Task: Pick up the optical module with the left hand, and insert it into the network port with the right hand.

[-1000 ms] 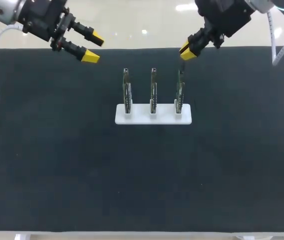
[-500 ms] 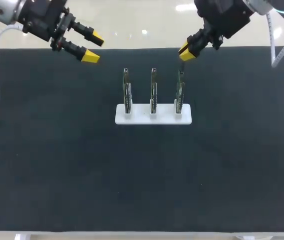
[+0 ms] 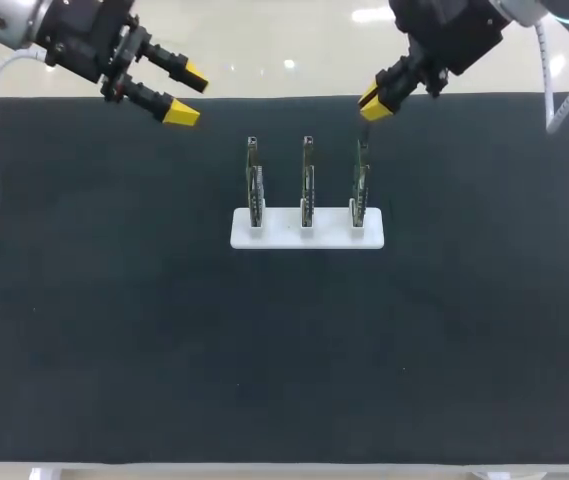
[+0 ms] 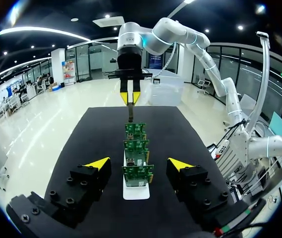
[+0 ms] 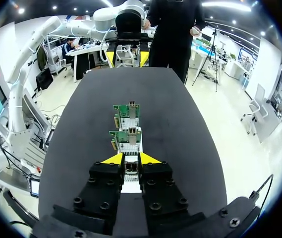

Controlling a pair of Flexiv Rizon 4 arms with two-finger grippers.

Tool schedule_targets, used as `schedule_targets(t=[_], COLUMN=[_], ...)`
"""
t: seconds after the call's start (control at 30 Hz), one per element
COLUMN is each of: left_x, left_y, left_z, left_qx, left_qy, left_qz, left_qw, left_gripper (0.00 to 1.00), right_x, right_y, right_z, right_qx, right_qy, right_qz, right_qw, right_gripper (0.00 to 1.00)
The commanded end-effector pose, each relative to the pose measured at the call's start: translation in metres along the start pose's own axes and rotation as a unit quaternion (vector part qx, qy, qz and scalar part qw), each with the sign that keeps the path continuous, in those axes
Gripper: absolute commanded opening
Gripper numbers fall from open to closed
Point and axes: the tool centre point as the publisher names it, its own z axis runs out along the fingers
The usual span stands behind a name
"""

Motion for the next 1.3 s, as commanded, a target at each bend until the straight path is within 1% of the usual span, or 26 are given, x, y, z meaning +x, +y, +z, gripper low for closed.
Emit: schedule_targets(t=[0.03, 0.7, 0.93, 1.3], left_x=[-0.0005, -0.0005, -0.0005, -0.0005], left_y=[0.0010, 0.0010, 0.0010, 0.0010], left_z=[0.0002, 0.0002, 0.0002, 0.0002], left_qx=[0.001, 0.001, 0.001, 0.001], left_qy=[0.002, 0.002, 0.002, 0.002], left_qz=[-0.001, -0.001, -0.001, -0.001], left_qw=[1.000, 1.000, 1.000, 1.000], left_gripper=[1.00, 1.00, 1.00, 1.00], right_x=[0.0021, 0.0047, 0.0003, -0.0005], right_y=[0.0007, -0.0007, -0.0007, -0.0028], right_z=[0.0010, 0.0066, 0.0024, -0.0002], right_qx=[0.002, 0.001, 0.000, -0.001], right_qy=[-0.003, -0.008, -0.002, 0.003], right_qz=[-0.002, -0.006, -0.006, -0.006], right_qw=[1.000, 1.000, 1.000, 1.000], right_gripper=[0.00, 0.00, 0.00, 0.00])
